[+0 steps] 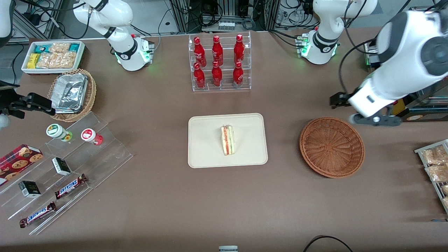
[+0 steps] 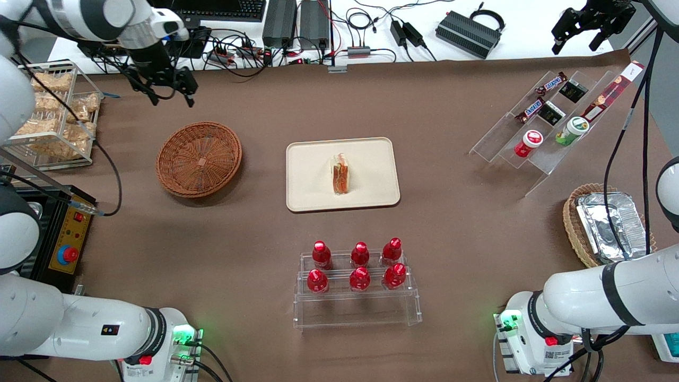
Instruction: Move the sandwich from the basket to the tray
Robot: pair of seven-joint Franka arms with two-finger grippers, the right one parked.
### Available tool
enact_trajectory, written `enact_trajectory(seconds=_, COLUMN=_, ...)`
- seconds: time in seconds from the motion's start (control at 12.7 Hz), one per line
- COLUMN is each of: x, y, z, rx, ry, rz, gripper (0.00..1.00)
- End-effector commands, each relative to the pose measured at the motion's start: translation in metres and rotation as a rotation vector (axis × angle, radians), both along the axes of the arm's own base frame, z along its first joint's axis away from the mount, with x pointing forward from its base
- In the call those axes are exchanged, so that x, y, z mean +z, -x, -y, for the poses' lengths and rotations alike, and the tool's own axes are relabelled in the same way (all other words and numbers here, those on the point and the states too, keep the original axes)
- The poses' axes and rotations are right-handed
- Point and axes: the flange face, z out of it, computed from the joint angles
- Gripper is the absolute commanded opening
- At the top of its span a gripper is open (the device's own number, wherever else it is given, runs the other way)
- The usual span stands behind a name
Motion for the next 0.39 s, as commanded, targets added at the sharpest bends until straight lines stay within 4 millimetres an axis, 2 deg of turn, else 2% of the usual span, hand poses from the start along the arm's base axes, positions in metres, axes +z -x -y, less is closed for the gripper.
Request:
enact_trajectory(seconds=0.0, x=0.032, y=0.021, z=-0.016, rx=-0.006, ry=0.000, rz=-0.009, gripper=1.00)
enact_trajectory(seconds=0.16, x=0.047, y=0.032, z=-0.021, rx=-0.015, ry=-0.008, rz=-0.034, gripper=1.00)
enact_trajectory(seconds=0.24, x=0.056, y=0.035, z=-0.029, rx=-0.031, ry=-0.001, rz=-0.033, gripper=1.00)
enact_trajectory(seconds=0.31, x=0.065, y=0.034, z=-0.045, rx=-0.024, ry=0.007, rz=-0.035, gripper=1.00)
